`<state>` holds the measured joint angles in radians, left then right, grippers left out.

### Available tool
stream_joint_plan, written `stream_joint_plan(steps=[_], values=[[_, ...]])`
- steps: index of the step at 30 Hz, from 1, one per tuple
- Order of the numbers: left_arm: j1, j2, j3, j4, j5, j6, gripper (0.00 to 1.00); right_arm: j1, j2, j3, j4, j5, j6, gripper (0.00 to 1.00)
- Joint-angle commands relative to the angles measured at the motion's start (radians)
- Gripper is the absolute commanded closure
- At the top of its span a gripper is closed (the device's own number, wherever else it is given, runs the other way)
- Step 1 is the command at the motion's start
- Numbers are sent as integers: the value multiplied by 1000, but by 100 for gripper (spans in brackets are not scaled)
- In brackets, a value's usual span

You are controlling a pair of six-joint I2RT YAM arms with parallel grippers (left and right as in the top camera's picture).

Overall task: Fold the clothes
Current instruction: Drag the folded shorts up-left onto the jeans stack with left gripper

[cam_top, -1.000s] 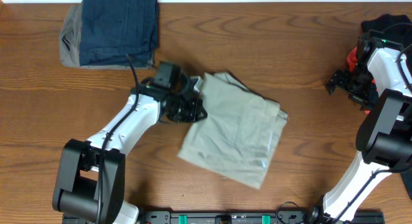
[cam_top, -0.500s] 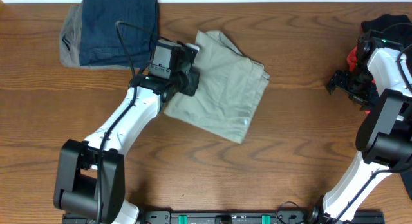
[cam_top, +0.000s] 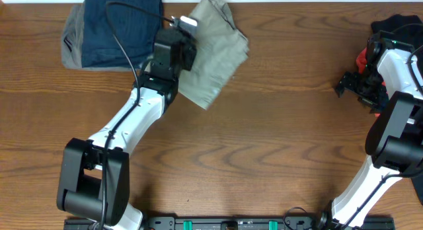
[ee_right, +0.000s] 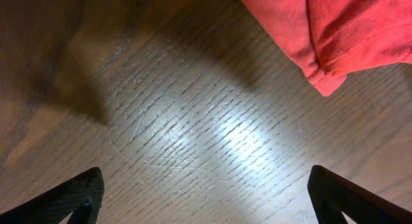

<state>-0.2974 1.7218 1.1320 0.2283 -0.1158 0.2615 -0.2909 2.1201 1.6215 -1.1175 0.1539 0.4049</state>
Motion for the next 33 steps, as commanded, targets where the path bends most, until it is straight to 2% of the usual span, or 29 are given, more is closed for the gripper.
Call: stream_joint_plan(steps=[1,13,19,22,29,33], values=[[30,2,28,76,-87,60,94,-3,1,14,0,11,-1,1],[127,2,28,151,-88,62,94,-3,1,14,0,10,-1,1],[124,2,28,225,-95,157,94,-3,1,14,0,10,-1,1],[122,2,28,261,-156,156,94,-3,1,14,0,10,-1,1],[122,2,28,284,-167,156,94,-3,1,14,0,10,-1,1],[122,2,28,385,-200,148,93,-3,1,14,0,10,-1,1]])
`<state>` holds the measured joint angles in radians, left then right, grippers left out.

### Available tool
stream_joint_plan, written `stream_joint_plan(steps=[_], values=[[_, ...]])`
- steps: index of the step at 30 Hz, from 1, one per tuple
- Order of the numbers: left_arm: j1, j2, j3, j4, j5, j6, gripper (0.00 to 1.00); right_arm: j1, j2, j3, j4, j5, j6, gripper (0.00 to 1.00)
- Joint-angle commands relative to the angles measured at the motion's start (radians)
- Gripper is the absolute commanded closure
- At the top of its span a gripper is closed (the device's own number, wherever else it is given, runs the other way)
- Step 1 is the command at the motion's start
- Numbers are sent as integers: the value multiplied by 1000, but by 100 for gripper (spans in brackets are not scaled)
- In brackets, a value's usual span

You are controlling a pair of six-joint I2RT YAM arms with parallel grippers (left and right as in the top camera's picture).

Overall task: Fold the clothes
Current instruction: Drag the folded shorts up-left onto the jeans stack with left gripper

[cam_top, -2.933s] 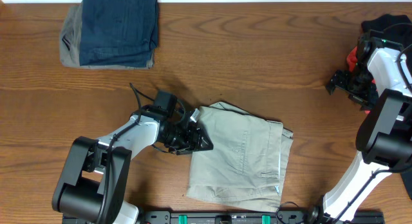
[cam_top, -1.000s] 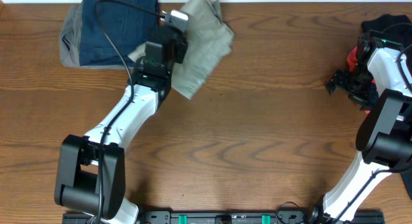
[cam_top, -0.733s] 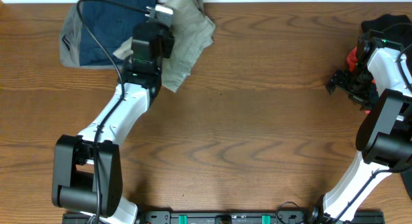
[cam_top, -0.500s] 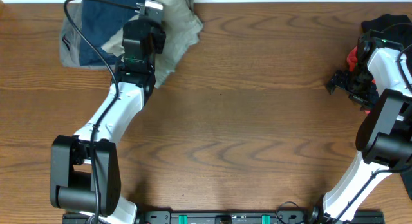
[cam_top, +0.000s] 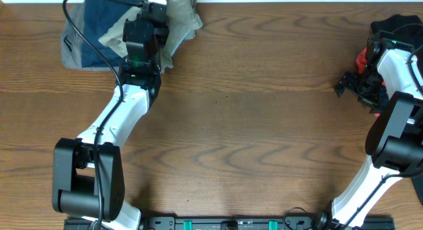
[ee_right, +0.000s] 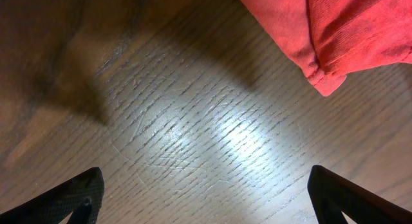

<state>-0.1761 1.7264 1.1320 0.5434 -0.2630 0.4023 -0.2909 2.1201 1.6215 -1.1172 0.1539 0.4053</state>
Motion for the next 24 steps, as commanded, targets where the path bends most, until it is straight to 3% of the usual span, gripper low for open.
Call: stream_joint_plan(steps=[1,24], values=[[1,-3,28,92,-66,8,94,-3,1,14,0,10,-2,1],[163,130,77,230,-155,8,94,-3,1,14,0,10,-2,1]])
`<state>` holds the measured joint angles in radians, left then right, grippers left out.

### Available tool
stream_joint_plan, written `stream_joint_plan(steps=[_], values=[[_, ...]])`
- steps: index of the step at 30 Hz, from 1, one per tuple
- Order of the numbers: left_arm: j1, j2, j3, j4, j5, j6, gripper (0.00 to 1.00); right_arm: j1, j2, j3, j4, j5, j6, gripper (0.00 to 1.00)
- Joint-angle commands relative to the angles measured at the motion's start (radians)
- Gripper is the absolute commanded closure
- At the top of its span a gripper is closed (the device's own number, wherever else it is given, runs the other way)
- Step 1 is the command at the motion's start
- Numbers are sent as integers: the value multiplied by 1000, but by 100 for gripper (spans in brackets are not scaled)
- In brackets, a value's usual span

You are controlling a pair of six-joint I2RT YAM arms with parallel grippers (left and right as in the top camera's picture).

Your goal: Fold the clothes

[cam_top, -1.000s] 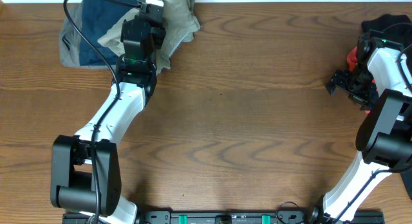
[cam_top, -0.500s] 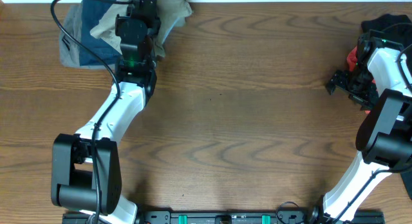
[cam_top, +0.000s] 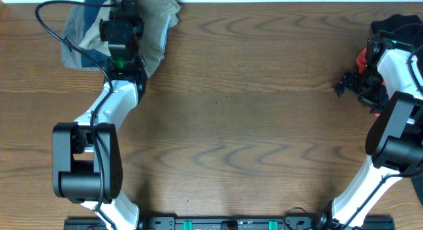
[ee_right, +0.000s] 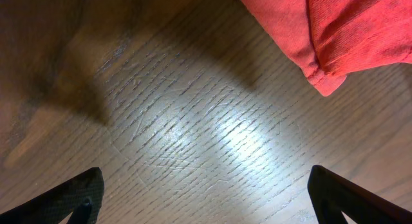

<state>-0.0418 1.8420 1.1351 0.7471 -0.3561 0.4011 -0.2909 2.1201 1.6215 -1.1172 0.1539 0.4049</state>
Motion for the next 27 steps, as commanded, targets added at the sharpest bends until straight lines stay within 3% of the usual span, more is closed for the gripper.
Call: stream_joint_plan(steps=[1,27], values=[[39,23,84,26,-65,10,94,-3,1,14,0,10,-1,1],[186,231,152,29,-48,9,92,-3,1,14,0,10,-1,1]])
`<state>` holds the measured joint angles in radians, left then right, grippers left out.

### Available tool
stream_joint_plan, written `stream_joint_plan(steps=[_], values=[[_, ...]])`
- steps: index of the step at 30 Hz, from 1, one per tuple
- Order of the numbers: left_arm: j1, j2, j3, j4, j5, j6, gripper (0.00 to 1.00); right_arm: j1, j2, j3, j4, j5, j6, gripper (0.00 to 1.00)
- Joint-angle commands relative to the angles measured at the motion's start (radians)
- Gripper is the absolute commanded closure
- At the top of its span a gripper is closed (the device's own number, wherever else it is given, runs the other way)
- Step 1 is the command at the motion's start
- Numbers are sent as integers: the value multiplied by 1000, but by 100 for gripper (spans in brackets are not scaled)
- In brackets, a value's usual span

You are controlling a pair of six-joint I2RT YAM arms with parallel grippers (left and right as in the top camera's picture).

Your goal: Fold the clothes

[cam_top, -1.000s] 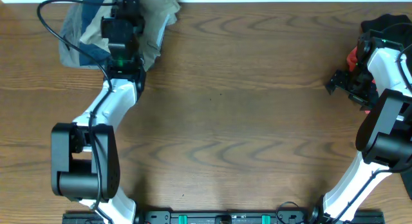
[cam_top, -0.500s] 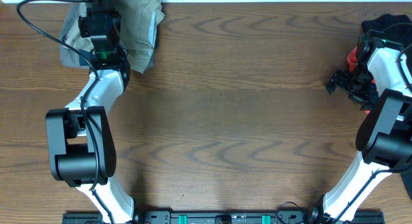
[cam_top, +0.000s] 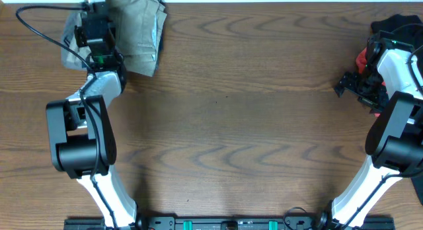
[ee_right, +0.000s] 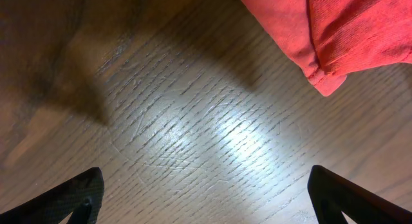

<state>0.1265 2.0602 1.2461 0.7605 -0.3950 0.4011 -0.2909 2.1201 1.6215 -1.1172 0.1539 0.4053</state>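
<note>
A folded khaki garment (cam_top: 137, 35) lies at the table's far left corner on top of a stack whose grey garment (cam_top: 70, 50) shows at the left edge. My left gripper (cam_top: 96, 6) sits over that stack at the khaki piece's left side, its fingers hidden under the wrist, apparently shut on the cloth. At the far right, my right gripper (cam_top: 349, 84) stands open over bare wood. In the right wrist view the right gripper (ee_right: 206, 198) has nothing between its wide-apart fingers (ee_right: 77, 195). A red garment (ee_right: 347, 31) lies just beyond it.
A black garment (cam_top: 396, 24) is bunched with a bit of the red garment (cam_top: 362, 58) at the far right edge behind the right arm. The brown wooden table (cam_top: 251, 124) stretches between the arms. The left arm's cable (cam_top: 39, 22) loops over the far left corner.
My left gripper has moved further left, and the khaki garment with it. The garment now lies flatter on the stack, covering most of the blue piece. The right arm has not moved.
The khaki garment first lay right of the blue and grey stack, with my left gripper at its left edge. It then sat bunched against the stack's right side, then partly over it, and now rests on top. The right gripper stayed open beside the red garment.
</note>
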Motion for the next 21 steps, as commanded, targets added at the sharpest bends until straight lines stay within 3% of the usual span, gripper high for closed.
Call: stream_joint_plan(steps=[1,4,6,8,9,11,21], values=[[24,23,43,17,-10,9,92,-3,1,14,0,10,-2,1],[38,39,48,16,-10,9,90,-3,1,14,0,10,-2,1],[44,40,48,17,-9,9,83,-3,1,14,0,10,-2,1],[47,40,50,33,-10,10,44,-3,1,14,0,11,-2,1],[47,40,54,37,-10,11,34,-3,1,14,0,10,-2,1],[47,40,66,34,-11,27,0,-3,1,14,0,10,-2,1],[29,36,77,6,-113,51,2,-3,1,14,0,10,-2,1]])
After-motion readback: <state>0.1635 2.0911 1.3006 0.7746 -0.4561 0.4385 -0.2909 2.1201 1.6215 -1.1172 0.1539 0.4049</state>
